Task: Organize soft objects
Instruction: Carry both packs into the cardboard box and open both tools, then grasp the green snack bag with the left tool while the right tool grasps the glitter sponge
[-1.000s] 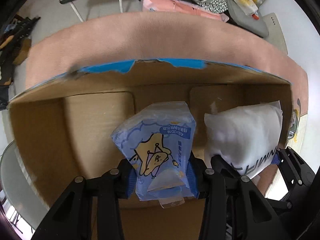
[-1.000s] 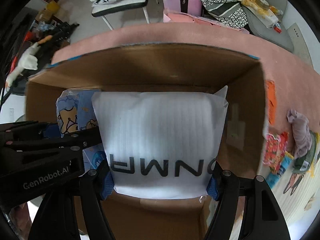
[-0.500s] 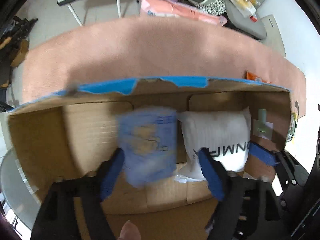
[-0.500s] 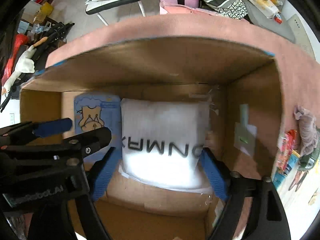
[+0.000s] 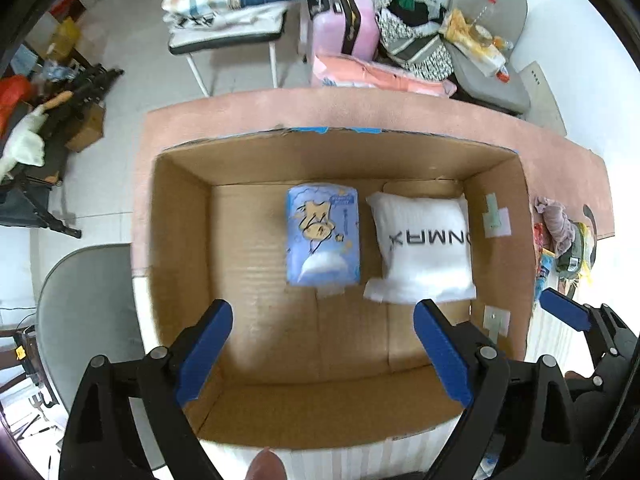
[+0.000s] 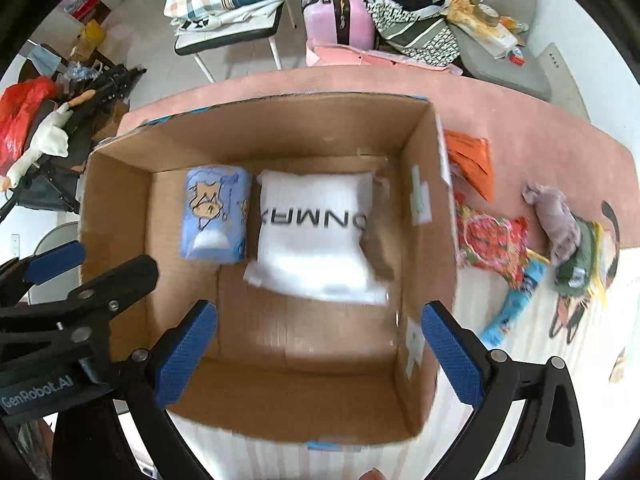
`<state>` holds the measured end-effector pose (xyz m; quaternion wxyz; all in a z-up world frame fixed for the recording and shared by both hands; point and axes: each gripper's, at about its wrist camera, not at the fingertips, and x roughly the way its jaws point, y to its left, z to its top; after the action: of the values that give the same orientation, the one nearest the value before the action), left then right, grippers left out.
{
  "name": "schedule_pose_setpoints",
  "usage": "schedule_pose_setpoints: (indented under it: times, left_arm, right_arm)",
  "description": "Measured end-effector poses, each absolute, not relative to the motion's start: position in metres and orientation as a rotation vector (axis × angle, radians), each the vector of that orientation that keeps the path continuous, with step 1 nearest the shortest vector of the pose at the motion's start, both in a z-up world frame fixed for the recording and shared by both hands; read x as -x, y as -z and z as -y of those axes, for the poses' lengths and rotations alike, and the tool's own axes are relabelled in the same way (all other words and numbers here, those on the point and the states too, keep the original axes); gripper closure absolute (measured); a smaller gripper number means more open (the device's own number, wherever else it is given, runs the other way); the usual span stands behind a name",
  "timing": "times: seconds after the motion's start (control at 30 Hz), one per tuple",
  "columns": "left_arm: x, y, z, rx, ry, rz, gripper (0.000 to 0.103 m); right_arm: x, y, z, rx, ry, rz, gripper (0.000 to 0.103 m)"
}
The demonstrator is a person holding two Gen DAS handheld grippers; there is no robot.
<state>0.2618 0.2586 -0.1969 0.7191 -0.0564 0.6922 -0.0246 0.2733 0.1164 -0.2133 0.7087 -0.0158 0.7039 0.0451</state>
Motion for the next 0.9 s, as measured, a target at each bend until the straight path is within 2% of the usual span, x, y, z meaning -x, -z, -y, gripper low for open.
schedule_pose_setpoints:
  times: [0.53, 0.6, 0.63, 0.73, 0.9]
  left_arm:
    - [-0.174, 0.113, -0.269, 0.134, 0.018, -1.359, 0.01]
    - [-0.171, 0.103, -0.267, 0.15, 0.015, -1.33, 0.009]
    - [-0.169, 0.099, -0.264, 0.146, 0.012, -1.314, 0.0]
    - [-0.167, 0.082, -0.248, 0.104, -0.004, -1.25, 0.0]
    - [-0.178, 0.069, -0.198, 0.061, 0.027, -1.211, 0.0]
  right_arm:
    - [-0.182, 0.126, -0.103, -0.027, -0.141, -1.43, 0.0]
    - [-0.176, 0.114, -0.1, -0.053, -0.172, -1.368, 0.0]
    - [-0.173, 0.107, -0.098, -0.043, -0.179, -1.31, 0.0]
    - [-0.168, 0.089, -0.089, -0.004, -0.175, -1.196, 0.0]
    - [-0.177, 0.08, -0.041, -0.046, -0.179, -1.216, 0.0]
